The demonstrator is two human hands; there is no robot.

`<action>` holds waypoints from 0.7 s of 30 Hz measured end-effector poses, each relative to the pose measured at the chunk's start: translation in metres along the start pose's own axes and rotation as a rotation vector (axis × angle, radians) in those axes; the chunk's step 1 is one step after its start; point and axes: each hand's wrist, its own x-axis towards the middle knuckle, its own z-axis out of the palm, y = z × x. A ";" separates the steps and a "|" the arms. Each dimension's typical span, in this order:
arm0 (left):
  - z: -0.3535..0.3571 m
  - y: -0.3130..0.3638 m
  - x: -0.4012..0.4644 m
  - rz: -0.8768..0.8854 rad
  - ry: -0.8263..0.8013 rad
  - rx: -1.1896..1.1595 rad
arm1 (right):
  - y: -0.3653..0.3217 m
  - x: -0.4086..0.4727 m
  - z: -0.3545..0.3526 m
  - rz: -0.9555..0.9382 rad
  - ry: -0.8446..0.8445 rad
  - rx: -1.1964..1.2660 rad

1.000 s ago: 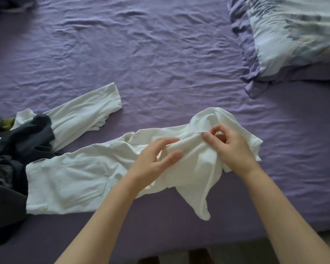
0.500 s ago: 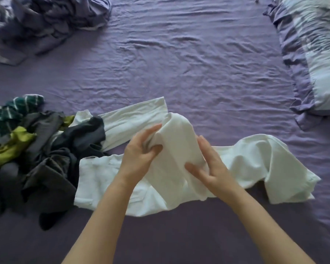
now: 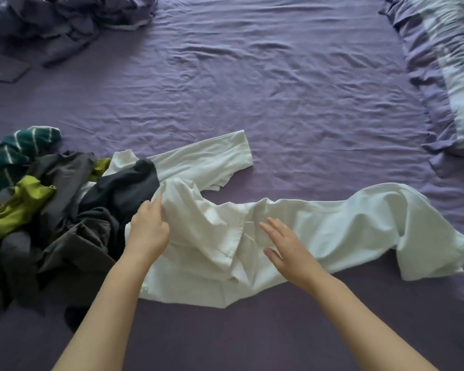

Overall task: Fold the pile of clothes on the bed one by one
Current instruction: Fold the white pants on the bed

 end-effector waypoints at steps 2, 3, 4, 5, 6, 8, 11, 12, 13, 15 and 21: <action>0.009 0.004 0.008 -0.019 0.066 0.116 | 0.028 -0.011 -0.020 0.067 0.041 -0.037; 0.014 0.010 0.010 0.001 0.095 0.129 | 0.041 -0.016 -0.030 0.102 0.066 -0.048; 0.019 0.019 0.011 0.038 0.111 0.108 | 0.052 -0.021 -0.040 0.136 0.092 -0.054; 0.026 0.031 0.011 0.106 0.116 0.065 | 0.064 -0.025 -0.049 0.170 0.113 -0.058; 0.033 0.047 0.010 0.210 0.112 0.014 | 0.075 -0.028 -0.057 0.200 0.127 -0.062; 0.055 0.080 0.004 0.459 0.109 -0.046 | 0.094 -0.031 -0.071 0.231 0.115 -0.104; 0.101 0.121 0.001 0.653 -0.018 0.000 | 0.119 -0.030 -0.086 0.213 0.073 -0.199; 0.117 0.132 0.002 0.629 -0.094 0.019 | 0.127 -0.030 -0.091 0.205 0.065 -0.230; 0.131 0.141 0.006 0.595 -0.141 0.046 | 0.134 -0.028 -0.097 0.194 0.065 -0.268; 0.150 0.155 0.015 0.551 -0.170 0.132 | 0.151 -0.025 -0.109 0.156 0.115 -0.331; 0.179 0.184 0.041 0.449 -0.154 0.454 | 0.192 0.009 -0.139 0.236 0.155 -0.601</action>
